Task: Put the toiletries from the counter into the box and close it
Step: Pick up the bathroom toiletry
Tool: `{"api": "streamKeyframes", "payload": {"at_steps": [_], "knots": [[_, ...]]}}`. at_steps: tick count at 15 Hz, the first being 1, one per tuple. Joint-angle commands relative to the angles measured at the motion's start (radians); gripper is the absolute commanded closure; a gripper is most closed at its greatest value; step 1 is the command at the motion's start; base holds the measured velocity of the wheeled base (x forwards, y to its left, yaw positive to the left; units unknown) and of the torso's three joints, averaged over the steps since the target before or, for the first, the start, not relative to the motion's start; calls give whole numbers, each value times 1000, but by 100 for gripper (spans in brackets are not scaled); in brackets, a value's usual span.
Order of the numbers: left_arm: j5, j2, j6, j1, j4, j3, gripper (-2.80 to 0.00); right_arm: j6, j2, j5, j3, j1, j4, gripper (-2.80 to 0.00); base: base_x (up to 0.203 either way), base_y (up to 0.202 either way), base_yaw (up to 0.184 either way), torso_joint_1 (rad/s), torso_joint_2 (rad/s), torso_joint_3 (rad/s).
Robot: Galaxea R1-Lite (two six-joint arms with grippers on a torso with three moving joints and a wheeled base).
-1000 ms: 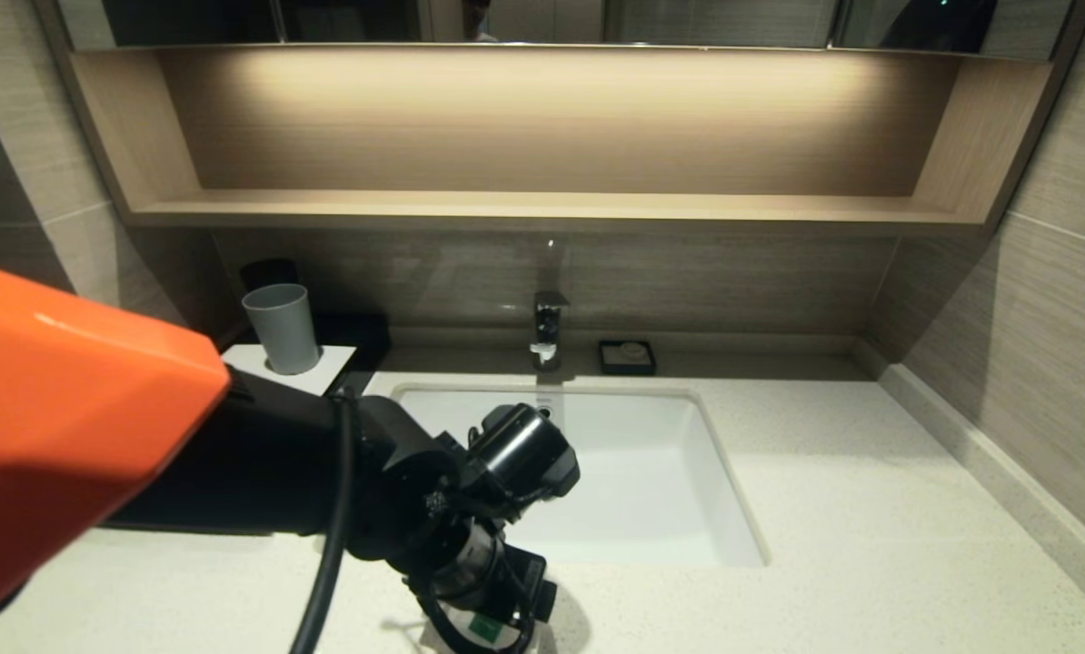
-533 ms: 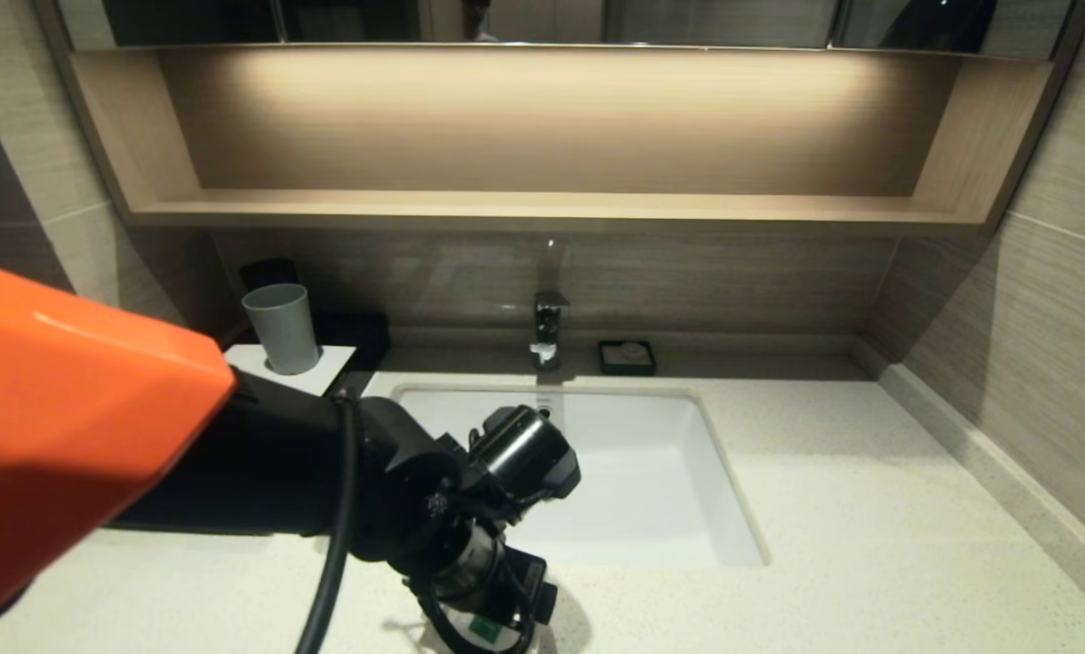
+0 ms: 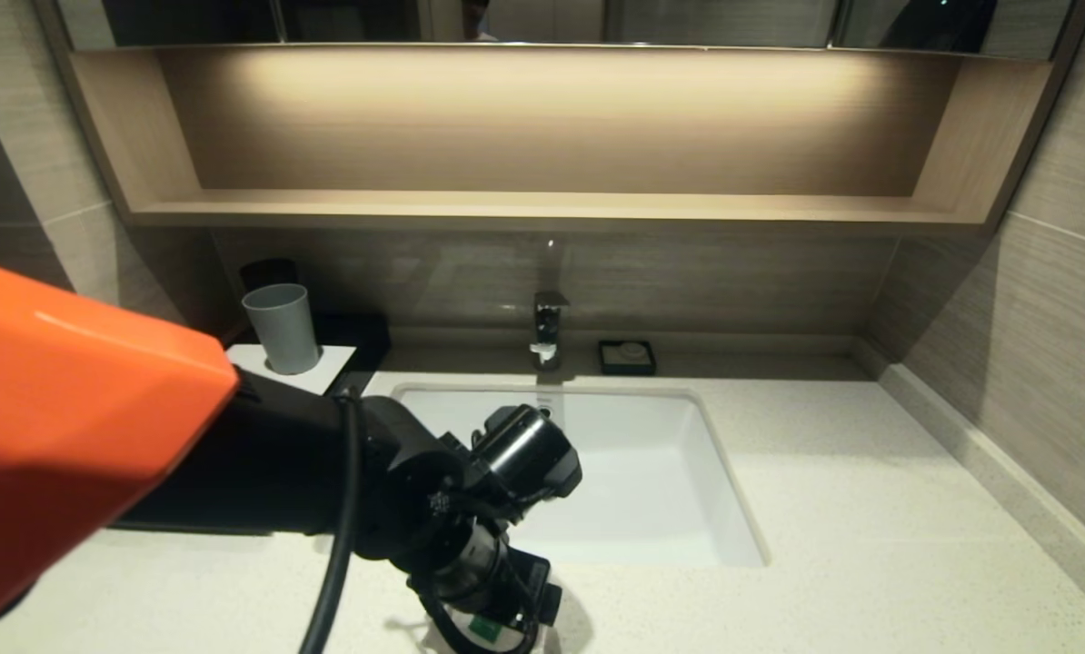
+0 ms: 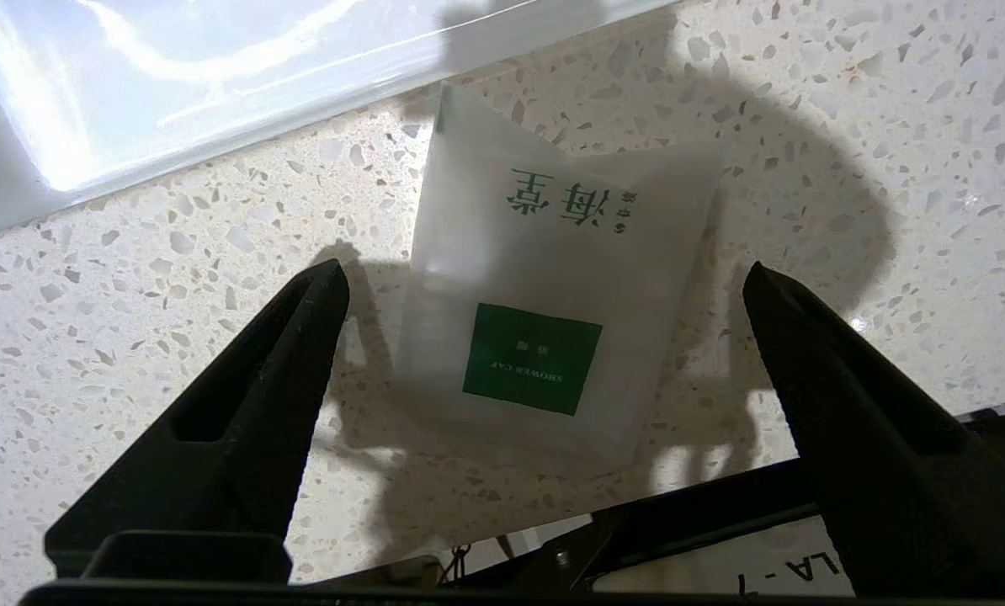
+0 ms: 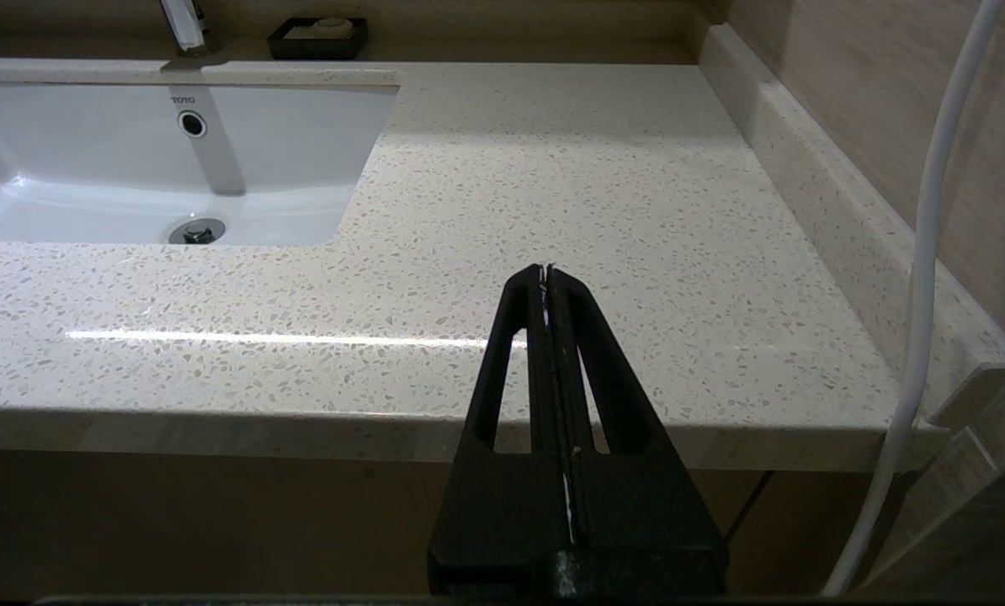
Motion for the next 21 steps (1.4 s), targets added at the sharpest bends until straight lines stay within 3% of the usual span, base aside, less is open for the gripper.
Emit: {"api": "streamKeyframes", "payload": {"at_steps": [1,10,11,21], "knots": [[-3,2,-2,0,3,0,-280,0,1,0,2,0,0,0,0,0,0,0,0,0],[-2,14,-1,1,2,1,-280,0,1,0,2,0,0,0,0,0,0,0,0,0],[-2,15,-1,1,2,1,0,0,1,0,2,0,-1,0,0,0,0,0,0,0],[1,16,-1,1,5,1,0,1,1,0,2,0,-1,0,0,0,0,0,0,0]]}}
